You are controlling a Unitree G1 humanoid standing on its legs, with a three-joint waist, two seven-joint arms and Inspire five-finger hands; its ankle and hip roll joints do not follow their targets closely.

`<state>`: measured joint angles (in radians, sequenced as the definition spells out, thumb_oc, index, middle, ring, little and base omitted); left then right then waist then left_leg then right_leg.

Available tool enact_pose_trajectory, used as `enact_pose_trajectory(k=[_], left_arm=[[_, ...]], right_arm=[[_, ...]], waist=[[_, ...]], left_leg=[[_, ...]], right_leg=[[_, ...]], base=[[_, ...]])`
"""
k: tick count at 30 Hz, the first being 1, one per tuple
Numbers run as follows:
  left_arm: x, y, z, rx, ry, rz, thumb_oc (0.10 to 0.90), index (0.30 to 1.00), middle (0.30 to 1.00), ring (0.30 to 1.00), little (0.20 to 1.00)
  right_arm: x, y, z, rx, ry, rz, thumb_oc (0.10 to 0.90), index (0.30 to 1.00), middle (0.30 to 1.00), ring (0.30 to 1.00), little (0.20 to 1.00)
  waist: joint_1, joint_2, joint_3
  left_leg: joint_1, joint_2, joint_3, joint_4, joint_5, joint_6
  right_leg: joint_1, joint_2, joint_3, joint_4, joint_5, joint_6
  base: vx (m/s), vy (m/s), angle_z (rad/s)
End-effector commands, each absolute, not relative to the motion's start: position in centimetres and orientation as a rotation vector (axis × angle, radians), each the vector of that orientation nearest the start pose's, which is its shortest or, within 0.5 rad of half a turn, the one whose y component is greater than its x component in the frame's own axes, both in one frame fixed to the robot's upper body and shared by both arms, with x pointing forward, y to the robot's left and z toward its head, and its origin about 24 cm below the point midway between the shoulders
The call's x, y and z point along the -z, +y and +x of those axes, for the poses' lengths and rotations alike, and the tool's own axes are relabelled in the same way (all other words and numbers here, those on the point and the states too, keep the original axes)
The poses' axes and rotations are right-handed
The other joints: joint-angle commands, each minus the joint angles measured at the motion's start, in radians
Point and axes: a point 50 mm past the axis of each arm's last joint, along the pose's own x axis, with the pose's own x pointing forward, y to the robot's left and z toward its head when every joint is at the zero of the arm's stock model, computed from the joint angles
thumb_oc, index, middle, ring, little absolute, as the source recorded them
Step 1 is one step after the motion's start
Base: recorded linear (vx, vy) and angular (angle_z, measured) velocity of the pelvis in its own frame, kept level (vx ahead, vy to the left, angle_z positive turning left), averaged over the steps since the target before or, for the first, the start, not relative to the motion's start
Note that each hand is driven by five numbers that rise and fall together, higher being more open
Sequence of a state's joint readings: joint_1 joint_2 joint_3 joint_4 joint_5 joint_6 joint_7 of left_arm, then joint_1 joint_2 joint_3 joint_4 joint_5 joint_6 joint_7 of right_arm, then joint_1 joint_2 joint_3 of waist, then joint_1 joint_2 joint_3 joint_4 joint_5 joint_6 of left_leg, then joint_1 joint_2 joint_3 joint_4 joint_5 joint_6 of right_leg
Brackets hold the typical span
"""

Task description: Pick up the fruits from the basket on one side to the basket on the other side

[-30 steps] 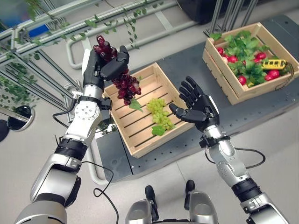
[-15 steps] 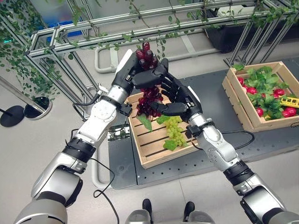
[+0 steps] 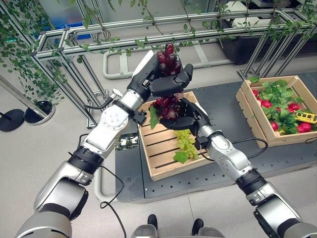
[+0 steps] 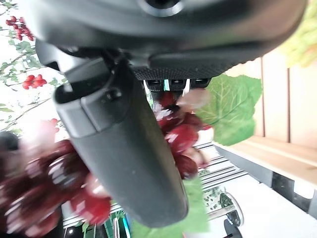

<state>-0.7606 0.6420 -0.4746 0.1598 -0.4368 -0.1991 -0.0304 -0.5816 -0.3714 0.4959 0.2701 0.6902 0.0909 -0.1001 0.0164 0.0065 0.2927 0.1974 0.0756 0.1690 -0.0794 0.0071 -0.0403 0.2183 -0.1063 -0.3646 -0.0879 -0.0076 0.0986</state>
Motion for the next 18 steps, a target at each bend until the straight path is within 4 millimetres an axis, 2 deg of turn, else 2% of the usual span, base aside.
enact_pose_trajectory(k=[1,4,7,9,18], left_arm=[[-26.8,9.7,33.1,0.551,-0.777,0.254,0.4,0.3,0.3,0.3,0.3],[-26.5,9.1,32.9,0.578,-0.769,0.27,0.4,0.3,0.3,0.3,0.3],[-26.1,9.0,33.1,0.589,-0.748,0.278,0.4,0.3,0.3,0.3,0.3],[-25.5,9.0,33.4,0.591,-0.704,0.279,0.4,0.3,0.3,0.3,0.3],[-23.7,9.8,34.8,0.546,-0.605,0.272,0.4,0.3,0.3,0.3,0.3]], right_arm=[[-11.4,-7.1,33.4,-0.455,-0.027,0.188,0.8,0.9,0.9,0.9,0.9],[-12.8,-6.3,33.2,-0.51,-0.099,0.319,0.8,0.9,0.9,0.9,0.9],[-13.7,-5.9,33.1,-0.5,-0.158,0.342,0.8,0.9,0.9,0.9,0.9],[-15.2,-5.6,32.8,-0.499,-0.245,0.392,0.8,0.9,0.9,0.9,0.9],[-18.1,-5.1,32.5,-0.494,-0.384,0.515,0.8,0.9,0.9,0.9,0.9]], waist=[[0.007,-0.004,-0.232],[0.01,-0.002,-0.231],[0.013,-0.001,-0.232],[0.015,0.002,-0.234],[0.02,0.005,-0.243]], left_leg=[[-0.037,0.006,0.006,-0.008,-0.038,-0.012],[-0.032,0.005,0.003,-0.008,-0.04,-0.011],[-0.03,0.004,0.0,-0.008,-0.042,-0.009],[-0.027,0.003,-0.003,-0.008,-0.045,-0.006],[-0.024,0.002,-0.007,-0.008,-0.048,-0.003]], right_leg=[[-0.003,-0.045,-0.001,0.001,-0.024,-0.009],[0.0,-0.045,0.001,0.001,-0.025,-0.008],[0.002,-0.046,0.002,0.001,-0.026,-0.008],[0.003,-0.046,0.006,0.001,-0.027,-0.006],[0.004,-0.048,0.007,0.001,-0.027,-0.004]], base=[[0.0,0.0,0.0],[0.0,0.0,0.0],[0.0,0.0,0.0],[0.0,0.0,0.0],[0.0,0.0,0.0]])
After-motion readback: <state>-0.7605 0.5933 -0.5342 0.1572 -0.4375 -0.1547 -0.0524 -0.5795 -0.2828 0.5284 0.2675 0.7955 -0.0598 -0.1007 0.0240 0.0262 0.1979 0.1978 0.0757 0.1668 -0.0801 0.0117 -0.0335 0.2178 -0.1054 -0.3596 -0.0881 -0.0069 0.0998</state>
